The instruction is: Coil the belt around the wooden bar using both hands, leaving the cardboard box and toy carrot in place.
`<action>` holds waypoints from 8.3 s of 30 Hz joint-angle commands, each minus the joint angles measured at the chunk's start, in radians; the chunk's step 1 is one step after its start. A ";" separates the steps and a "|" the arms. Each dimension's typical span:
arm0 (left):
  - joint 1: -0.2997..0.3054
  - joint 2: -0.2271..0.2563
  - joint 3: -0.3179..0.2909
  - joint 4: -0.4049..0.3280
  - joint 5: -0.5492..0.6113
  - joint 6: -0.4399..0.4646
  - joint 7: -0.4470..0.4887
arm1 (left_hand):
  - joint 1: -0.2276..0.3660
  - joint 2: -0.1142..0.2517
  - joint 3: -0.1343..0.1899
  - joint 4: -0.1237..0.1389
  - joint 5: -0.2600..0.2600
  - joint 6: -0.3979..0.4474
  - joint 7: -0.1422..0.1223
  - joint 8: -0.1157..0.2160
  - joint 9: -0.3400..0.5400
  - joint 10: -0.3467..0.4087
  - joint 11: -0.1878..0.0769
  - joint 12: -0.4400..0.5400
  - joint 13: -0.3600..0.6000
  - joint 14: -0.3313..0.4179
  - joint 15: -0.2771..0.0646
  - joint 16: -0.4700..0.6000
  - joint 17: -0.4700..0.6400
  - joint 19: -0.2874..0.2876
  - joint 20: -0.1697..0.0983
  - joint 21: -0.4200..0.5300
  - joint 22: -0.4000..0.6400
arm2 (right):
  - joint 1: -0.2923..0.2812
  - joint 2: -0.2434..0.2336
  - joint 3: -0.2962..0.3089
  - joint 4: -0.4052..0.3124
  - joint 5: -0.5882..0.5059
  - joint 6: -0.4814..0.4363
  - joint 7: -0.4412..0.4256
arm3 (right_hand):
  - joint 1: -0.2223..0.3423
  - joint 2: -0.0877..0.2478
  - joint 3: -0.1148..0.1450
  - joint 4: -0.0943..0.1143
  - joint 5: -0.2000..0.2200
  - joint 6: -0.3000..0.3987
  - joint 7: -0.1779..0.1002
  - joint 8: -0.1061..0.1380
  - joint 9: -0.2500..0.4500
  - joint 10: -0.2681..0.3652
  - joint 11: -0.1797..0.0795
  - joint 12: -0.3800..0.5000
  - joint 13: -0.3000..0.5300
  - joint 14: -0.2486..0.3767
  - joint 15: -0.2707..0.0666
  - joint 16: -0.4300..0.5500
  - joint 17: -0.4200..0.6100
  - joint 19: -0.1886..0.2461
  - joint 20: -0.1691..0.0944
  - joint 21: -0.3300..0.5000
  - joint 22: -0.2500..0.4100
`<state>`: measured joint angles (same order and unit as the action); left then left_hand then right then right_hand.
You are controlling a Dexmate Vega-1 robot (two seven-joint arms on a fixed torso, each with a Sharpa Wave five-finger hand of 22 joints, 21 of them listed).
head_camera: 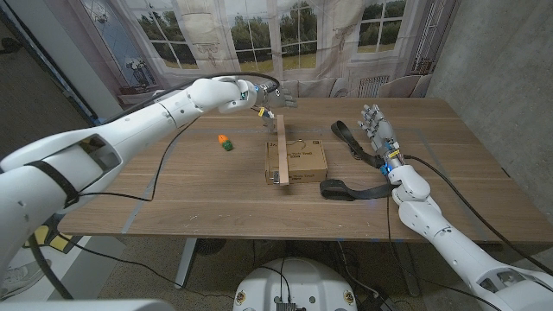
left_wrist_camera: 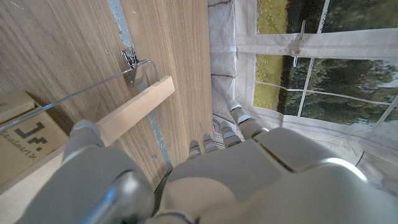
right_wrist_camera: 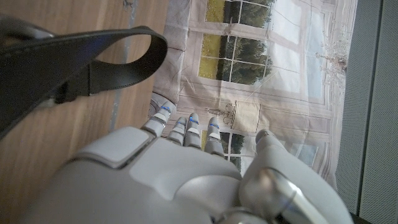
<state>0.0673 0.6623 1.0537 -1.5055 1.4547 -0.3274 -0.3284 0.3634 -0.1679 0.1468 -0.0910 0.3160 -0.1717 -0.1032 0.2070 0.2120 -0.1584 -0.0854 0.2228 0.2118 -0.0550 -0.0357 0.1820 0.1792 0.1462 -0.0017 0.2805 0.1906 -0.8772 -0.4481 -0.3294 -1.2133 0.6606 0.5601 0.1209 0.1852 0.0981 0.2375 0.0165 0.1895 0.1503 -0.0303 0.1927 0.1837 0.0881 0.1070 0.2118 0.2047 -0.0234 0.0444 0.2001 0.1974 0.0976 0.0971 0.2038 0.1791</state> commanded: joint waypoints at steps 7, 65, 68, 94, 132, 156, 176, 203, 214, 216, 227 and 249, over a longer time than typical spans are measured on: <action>-0.073 -0.070 0.136 0.176 0.085 0.020 0.128 | -0.001 0.007 -0.011 -0.001 0.000 -0.232 0.008 0.002 0.003 -0.004 -0.003 -0.003 0.006 -0.013 -0.029 0.000 0.001 0.003 -0.002 -0.005 0.001 | 0.011 -0.020 -0.012 -0.061 -0.064 0.044 -0.022 | -0.008 -0.002 0.010 -0.002 0.006 0.013 0.003 0.004 0.002 0.011 0.000 0.006 0.003 0.010 0.005 0.005 0.002 0.009 0.006 0.006 0.005; -0.111 -0.132 0.300 0.382 -0.153 0.103 0.367 | 0.609 0.367 0.457 0.162 -0.016 0.653 0.062 0.377 0.090 0.896 -0.063 0.384 0.232 1.199 -0.190 0.310 0.224 0.613 -0.098 0.370 0.094 | 0.008 -0.048 0.010 -0.055 -0.058 0.077 -0.010 | -0.018 -0.007 0.009 -0.004 0.009 0.018 -0.002 0.002 0.002 0.026 0.004 0.007 0.002 0.021 0.014 0.006 0.002 0.011 0.013 0.006 0.004; -0.088 -0.130 0.277 0.372 -0.161 0.126 0.396 | 0.622 0.363 0.439 0.159 -0.020 0.683 0.065 0.395 0.113 0.928 -0.074 0.450 0.297 1.252 -0.189 0.346 0.278 0.649 -0.114 0.435 0.124 | -0.001 -0.055 0.012 -0.072 -0.063 0.075 -0.017 | -0.018 -0.007 0.009 -0.004 0.009 0.017 -0.002 0.002 0.002 0.027 0.003 0.006 0.002 0.022 0.015 0.006 0.002 0.011 0.013 0.006 0.004; 0.079 -0.074 0.092 0.148 -0.226 0.327 0.300 | 0.561 0.312 0.401 0.255 0.098 0.733 0.075 0.508 0.359 1.013 -0.051 0.977 1.030 1.435 -0.169 0.750 0.897 0.710 -0.143 0.909 0.412 | -0.173 -0.169 0.053 -0.380 -0.287 -0.052 -0.268 | 0.047 0.018 0.049 -0.050 0.010 0.052 0.006 0.012 0.002 0.050 0.004 0.010 0.001 0.068 0.013 0.017 -0.004 0.036 0.006 0.013 0.004; 0.222 -0.123 -0.082 0.050 -0.356 0.538 0.378 | 0.527 0.341 0.482 0.253 0.099 0.726 0.129 0.582 0.465 1.005 -0.051 1.170 1.032 1.455 -0.166 0.856 0.998 0.740 -0.147 1.018 0.415 | -0.597 -0.569 0.270 -1.175 -0.549 -0.987 -0.376 | 0.179 0.048 0.115 -0.143 -0.005 0.130 0.017 0.019 0.004 0.130 -0.025 0.023 0.002 0.188 -0.011 0.048 0.004 0.096 0.029 0.029 0.008; 0.246 -0.123 -0.112 -0.021 -0.416 0.572 0.406 | 0.494 0.339 0.520 0.251 0.079 0.725 0.127 0.591 0.456 0.969 -0.053 1.278 1.029 1.449 -0.166 0.859 0.977 0.718 -0.150 1.061 0.380 | -0.610 -0.756 0.215 -1.424 -0.592 -1.510 -0.353 | 0.230 0.035 0.130 -0.174 -0.009 0.100 0.017 0.002 0.006 0.082 -0.031 -0.003 0.005 0.125 -0.011 0.019 0.006 0.079 0.049 0.018 0.009; 0.269 -0.110 -0.134 -0.076 -0.427 0.585 0.416 | 0.469 0.338 0.549 0.249 0.064 0.723 0.128 0.601 0.450 0.951 -0.055 1.334 1.028 1.450 -0.166 0.866 0.971 0.705 -0.153 1.098 0.348 | -0.006 -0.818 -0.489 -1.482 -0.744 -1.952 -0.279 | 0.391 0.017 0.188 -0.204 0.004 0.054 0.005 0.001 0.009 -0.006 -0.058 -0.023 0.007 0.042 -0.017 -0.007 0.001 0.067 0.033 0.008 0.006; 0.284 -0.099 -0.154 -0.106 -0.428 0.573 0.409 | 0.444 0.337 0.575 0.249 0.052 0.717 0.124 0.614 0.447 0.949 -0.058 1.343 1.028 1.450 -0.167 0.872 0.967 0.691 -0.156 1.141 0.323 | -0.001 -0.648 -0.711 -1.241 -1.744 -1.951 0.444 | 0.662 -0.022 0.235 -0.186 0.029 0.192 -0.024 0.054 0.017 0.102 -0.100 0.036 0.011 0.200 -0.126 0.076 0.022 0.192 -0.039 0.044 0.006; 0.286 -0.096 -0.154 -0.106 -0.426 0.570 0.394 | 0.437 0.338 0.581 0.248 0.049 0.716 0.125 0.615 0.442 0.950 -0.057 1.343 1.028 1.448 -0.167 0.871 0.965 0.687 -0.158 1.151 0.311 | -0.285 -0.607 -0.465 -1.159 -1.587 -1.745 -0.111 | 1.022 0.021 0.079 -0.178 0.027 0.701 -0.059 0.453 0.172 0.699 -0.198 0.418 0.250 0.806 -0.274 0.569 0.494 0.456 -0.125 0.206 0.049; 0.287 -0.095 -0.155 -0.106 -0.426 0.571 0.391 | 0.436 0.337 0.582 0.248 0.048 0.716 0.124 0.615 0.441 0.950 -0.056 1.343 1.028 1.449 -0.167 0.872 0.965 0.687 -0.158 1.153 0.311 | -0.333 -0.598 -0.414 -1.150 -1.543 -1.703 -0.205 | 1.017 0.025 0.048 -0.163 0.026 0.713 -0.061 0.467 0.167 0.757 -0.200 0.476 0.295 0.860 -0.272 0.616 0.559 0.461 -0.132 0.230 0.058; 0.279 -0.105 -0.141 -0.083 -0.410 0.577 0.384 | 0.426 0.337 0.590 0.249 0.044 0.714 0.123 0.618 0.437 0.950 -0.058 1.343 1.028 1.448 -0.167 0.873 0.963 0.683 -0.162 1.167 0.299 | -0.626 -0.394 -0.045 -0.965 -1.213 -1.118 -1.005 | 1.025 0.041 0.005 -0.140 0.055 0.690 -0.069 0.508 0.222 0.795 -0.220 0.553 0.374 0.893 -0.271 0.614 0.666 0.473 -0.166 0.309 0.103; 0.264 -0.113 -0.138 -0.045 -0.436 0.582 0.392 | 0.407 0.337 0.609 0.248 0.037 0.708 0.123 0.628 0.433 0.950 -0.061 1.343 1.028 1.446 -0.167 0.872 0.956 0.673 -0.163 1.198 0.277 | -0.693 -0.256 0.169 -0.832 -0.821 -0.484 -0.920 | 0.810 -0.081 -0.174 -0.080 0.168 -0.179 -0.107 0.100 0.104 -0.078 -0.209 0.190 0.254 0.374 -0.214 0.066 0.517 0.277 -0.083 0.339 0.036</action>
<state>0.3383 0.5503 0.9126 -1.5660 1.0297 0.2516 0.0615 0.7802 0.1650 0.7449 0.1564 0.3566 0.5335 0.0160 0.8268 0.6432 0.8116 -0.1233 1.5600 1.2381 1.3953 -0.2034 1.0523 1.1344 0.8229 -0.0966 1.4721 0.4680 -1.5418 -0.7784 -0.2643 -2.1403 -0.3487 -0.4119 -0.6289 1.0041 0.0197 0.0702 -0.0651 0.3520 -0.0236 -0.1357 0.3046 0.2967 0.0278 -0.0914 0.4063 0.4641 0.3750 -0.0449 0.2915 0.7290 0.3840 0.0335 0.5419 0.2136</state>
